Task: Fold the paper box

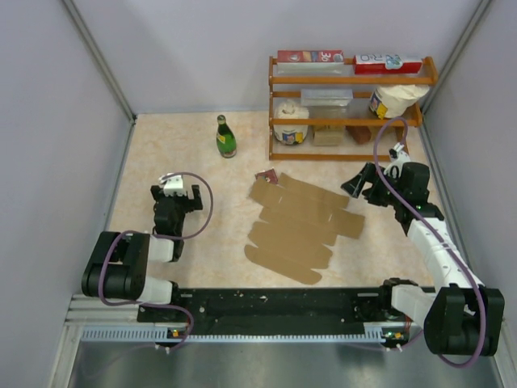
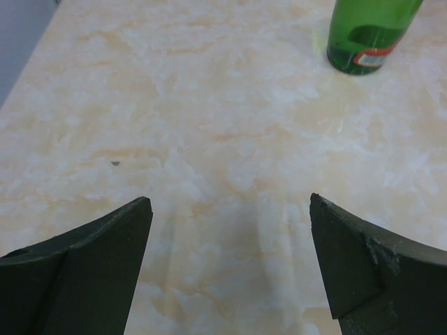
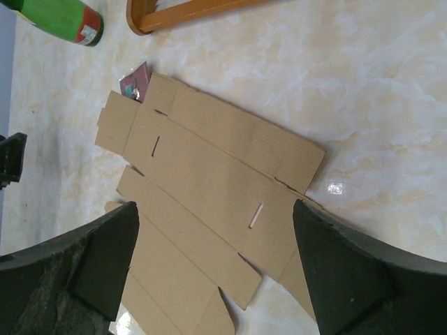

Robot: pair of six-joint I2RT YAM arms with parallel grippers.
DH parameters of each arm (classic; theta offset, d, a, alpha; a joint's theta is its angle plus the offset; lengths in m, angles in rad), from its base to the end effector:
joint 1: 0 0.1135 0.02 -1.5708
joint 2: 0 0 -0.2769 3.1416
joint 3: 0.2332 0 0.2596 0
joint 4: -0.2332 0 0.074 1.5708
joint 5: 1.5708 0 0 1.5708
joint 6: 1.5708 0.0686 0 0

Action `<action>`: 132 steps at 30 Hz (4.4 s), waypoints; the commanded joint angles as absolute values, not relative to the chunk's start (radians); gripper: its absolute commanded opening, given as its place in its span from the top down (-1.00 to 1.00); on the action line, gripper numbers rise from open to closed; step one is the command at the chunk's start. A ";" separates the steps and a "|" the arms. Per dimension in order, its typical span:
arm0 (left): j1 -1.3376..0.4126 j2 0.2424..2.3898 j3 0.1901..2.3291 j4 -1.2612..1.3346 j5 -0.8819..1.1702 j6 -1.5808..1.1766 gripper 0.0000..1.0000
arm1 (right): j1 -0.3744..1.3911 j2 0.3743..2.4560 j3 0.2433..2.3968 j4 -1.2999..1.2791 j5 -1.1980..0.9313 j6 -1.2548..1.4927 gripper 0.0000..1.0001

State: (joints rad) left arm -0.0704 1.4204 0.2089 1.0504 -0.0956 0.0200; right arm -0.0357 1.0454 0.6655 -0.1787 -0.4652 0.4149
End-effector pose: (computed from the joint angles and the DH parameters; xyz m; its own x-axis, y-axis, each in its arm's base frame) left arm 0.2637 -0.0120 0.1491 -0.1605 0.0313 -0.9865 -0.0207 0.9992 0.0351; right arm 0.2536 0.0217 0.2434 -0.6251 0.3828 -0.6802 -0.1052 0.8222 0.5594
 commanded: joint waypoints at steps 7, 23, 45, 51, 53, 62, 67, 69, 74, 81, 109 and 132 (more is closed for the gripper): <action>-0.067 1.422 0.247 1.154 -0.152 0.005 -0.97 | -0.035 1.034 0.650 -0.141 -0.440 0.419 -0.80; -0.067 1.422 0.247 1.155 -0.152 0.005 -0.97 | -0.034 0.985 0.607 -0.176 -0.373 0.403 -0.79; -0.067 1.424 0.245 1.157 -0.152 0.005 -0.97 | -0.032 1.109 0.657 -0.153 -0.376 0.420 -0.78; -0.067 1.424 0.245 1.158 -0.153 0.005 -0.98 | -0.032 1.135 0.664 -0.137 -0.374 0.420 -0.78; -0.067 1.424 0.245 1.158 -0.153 0.005 -0.97 | -0.032 1.143 0.666 -0.129 -0.376 0.423 -0.78; -0.067 1.424 0.245 1.158 -0.152 0.005 -0.98 | -0.032 1.184 0.687 -0.121 -0.362 0.419 -0.78; -0.067 1.424 0.247 1.158 -0.152 0.006 -0.97 | -0.034 1.212 0.703 -0.114 -0.354 0.419 -0.78; -0.067 1.424 0.245 1.158 -0.152 0.006 -0.97 | -0.032 1.223 0.713 -0.112 -0.333 0.429 -0.77; -0.067 1.424 0.245 1.158 -0.152 0.005 -0.98 | -0.034 1.256 0.759 -0.115 -0.246 0.472 -0.80; -0.067 1.424 0.245 1.158 -0.152 0.006 -0.97 | -0.064 1.345 0.785 -0.106 -0.244 0.563 -0.92; -0.067 1.425 0.247 1.158 -0.152 0.006 -0.97 | -0.064 1.261 0.677 -0.115 -0.195 0.586 -0.91; -0.067 1.425 0.245 1.160 -0.152 0.006 -0.97 | -0.064 1.008 0.597 -0.123 -0.032 0.534 -0.98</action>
